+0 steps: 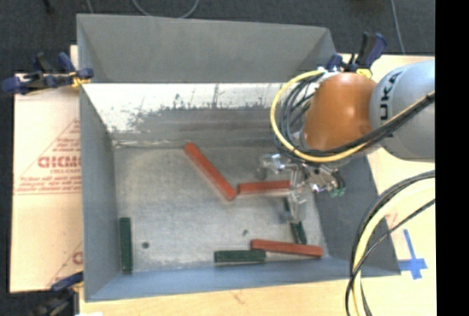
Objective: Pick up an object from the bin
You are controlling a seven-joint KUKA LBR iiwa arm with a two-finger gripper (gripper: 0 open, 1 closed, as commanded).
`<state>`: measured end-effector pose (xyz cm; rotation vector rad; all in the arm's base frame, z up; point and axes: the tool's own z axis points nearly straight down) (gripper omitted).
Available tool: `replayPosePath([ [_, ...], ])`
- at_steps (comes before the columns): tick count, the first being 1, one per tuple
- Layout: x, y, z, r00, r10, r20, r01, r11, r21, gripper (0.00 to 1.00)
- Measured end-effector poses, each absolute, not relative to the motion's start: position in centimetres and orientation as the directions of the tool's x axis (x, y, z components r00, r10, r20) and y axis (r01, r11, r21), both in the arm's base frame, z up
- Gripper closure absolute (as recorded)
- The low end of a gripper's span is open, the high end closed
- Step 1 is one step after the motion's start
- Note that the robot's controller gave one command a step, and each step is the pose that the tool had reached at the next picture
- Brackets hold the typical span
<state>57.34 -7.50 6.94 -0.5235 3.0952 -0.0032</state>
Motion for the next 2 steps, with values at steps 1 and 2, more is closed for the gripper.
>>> replayPosePath([
  [1, 57.4, -7.3, 7.2, -0.945, -0.327, -0.006, -0.327, 0.945, -0.001, 1.0],
  [2, 55.1, -7.8, 22.8, -0.946, -0.325, -0.01, -0.325, 0.946, -0.006, 1.0],
])
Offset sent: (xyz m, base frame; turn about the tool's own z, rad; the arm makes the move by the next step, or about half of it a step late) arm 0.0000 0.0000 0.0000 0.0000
